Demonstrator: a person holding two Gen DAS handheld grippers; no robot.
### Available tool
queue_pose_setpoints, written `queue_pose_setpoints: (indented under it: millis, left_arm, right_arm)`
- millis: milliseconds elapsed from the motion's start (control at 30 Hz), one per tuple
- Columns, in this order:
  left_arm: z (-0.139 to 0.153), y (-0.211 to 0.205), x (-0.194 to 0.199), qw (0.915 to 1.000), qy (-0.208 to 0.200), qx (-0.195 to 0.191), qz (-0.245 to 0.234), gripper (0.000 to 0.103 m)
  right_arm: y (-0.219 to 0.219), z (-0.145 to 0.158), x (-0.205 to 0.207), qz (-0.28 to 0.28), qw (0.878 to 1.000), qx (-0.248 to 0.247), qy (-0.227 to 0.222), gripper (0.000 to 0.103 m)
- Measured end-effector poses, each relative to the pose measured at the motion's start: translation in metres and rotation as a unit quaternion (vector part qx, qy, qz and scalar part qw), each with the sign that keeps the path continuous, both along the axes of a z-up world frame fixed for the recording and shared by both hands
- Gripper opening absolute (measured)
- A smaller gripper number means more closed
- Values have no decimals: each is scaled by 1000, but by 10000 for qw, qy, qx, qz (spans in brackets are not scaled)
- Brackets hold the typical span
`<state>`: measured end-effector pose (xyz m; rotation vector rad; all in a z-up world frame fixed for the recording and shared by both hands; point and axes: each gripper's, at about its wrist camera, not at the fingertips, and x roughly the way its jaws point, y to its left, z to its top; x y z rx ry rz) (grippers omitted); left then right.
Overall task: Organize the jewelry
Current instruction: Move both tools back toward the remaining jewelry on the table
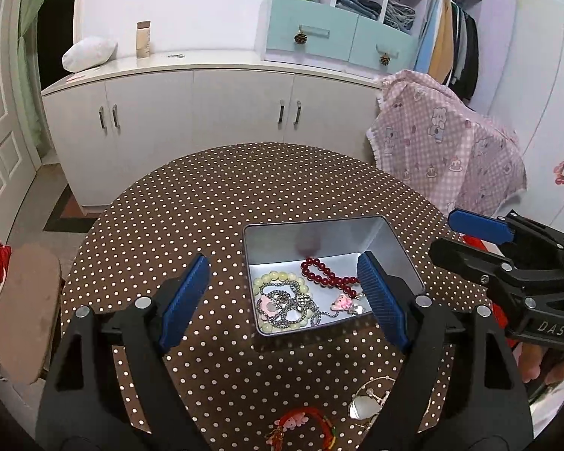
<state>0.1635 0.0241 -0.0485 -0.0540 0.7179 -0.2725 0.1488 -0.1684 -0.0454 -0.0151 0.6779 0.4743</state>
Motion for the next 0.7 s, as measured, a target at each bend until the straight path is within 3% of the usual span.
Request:
queue_pose_setpoints:
  millis: [367, 700]
  left_arm:
    - [-2, 3, -14, 10000, 48, 28, 20, 80]
    - [-10, 12, -54, 9998, -6, 199, 93, 81]
  right_arm:
    - [-2, 1, -14, -48, 10000, -26, -27, 54]
    - [2, -7, -38, -15, 10000, -15, 37, 57]
